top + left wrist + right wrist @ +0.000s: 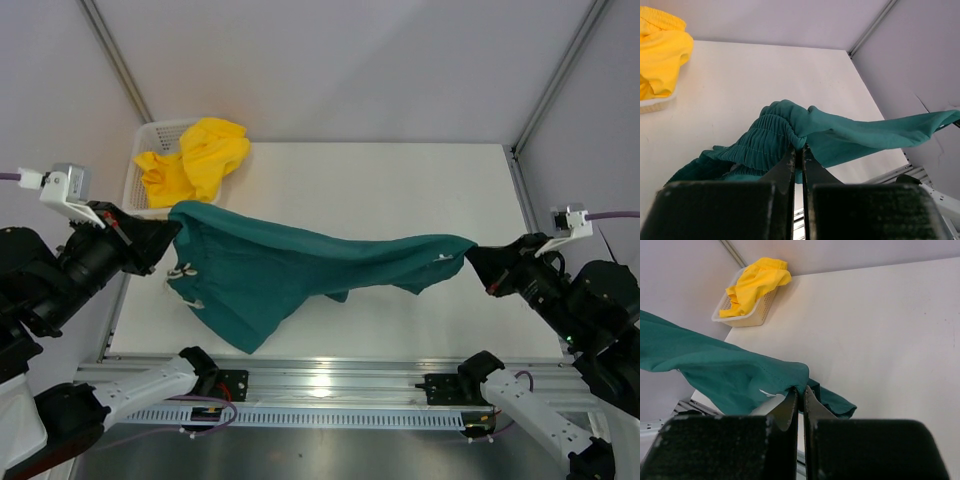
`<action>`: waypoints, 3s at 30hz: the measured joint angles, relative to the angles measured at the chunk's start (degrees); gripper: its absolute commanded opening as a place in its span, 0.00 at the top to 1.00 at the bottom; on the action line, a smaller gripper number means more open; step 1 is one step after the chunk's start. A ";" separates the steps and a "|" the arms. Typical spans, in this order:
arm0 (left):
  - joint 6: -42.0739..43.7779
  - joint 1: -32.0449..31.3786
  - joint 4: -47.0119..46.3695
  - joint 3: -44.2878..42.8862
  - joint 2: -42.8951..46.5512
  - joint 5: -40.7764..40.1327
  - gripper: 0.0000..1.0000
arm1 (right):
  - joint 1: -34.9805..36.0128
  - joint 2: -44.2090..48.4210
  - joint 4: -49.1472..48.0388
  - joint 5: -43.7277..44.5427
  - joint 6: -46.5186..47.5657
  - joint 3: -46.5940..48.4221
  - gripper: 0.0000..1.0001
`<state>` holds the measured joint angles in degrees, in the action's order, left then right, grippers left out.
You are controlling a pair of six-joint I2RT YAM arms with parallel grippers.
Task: Fold and stack the shorts
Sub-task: Flatten the shorts out
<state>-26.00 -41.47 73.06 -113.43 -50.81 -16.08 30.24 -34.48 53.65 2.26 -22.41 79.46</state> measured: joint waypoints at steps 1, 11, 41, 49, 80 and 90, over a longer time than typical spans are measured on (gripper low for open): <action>0.00 0.00 0.02 -0.35 0.11 0.00 1.00 | 0.00 0.04 0.42 -0.07 -0.02 0.50 1.00; 0.63 0.04 -2.64 -15.32 -5.60 5.22 1.00 | 0.00 -0.37 1.18 -2.27 0.87 8.35 1.00; 0.81 4.55 -23.08 -4.13 -13.62 17.11 1.00 | 5.79 -12.81 -1.49 4.35 1.20 14.53 1.00; -0.85 18.53 -29.73 32.15 -17.18 21.92 1.00 | -0.83 -16.57 -1.46 3.48 -4.42 -10.56 1.00; -5.77 24.87 -37.35 -0.13 -58.53 13.05 0.01 | -30.47 -53.13 -31.95 -7.72 -12.61 -6.60 0.16; -5.70 24.72 -44.83 38.07 -28.76 14.23 0.01 | -12.35 -36.46 -33.86 -7.41 -8.72 -29.18 0.35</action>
<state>-31.70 -16.75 28.23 -75.35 -79.57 -1.85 17.89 -70.94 19.79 -5.15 -31.14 50.28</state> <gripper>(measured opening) 0.990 0.666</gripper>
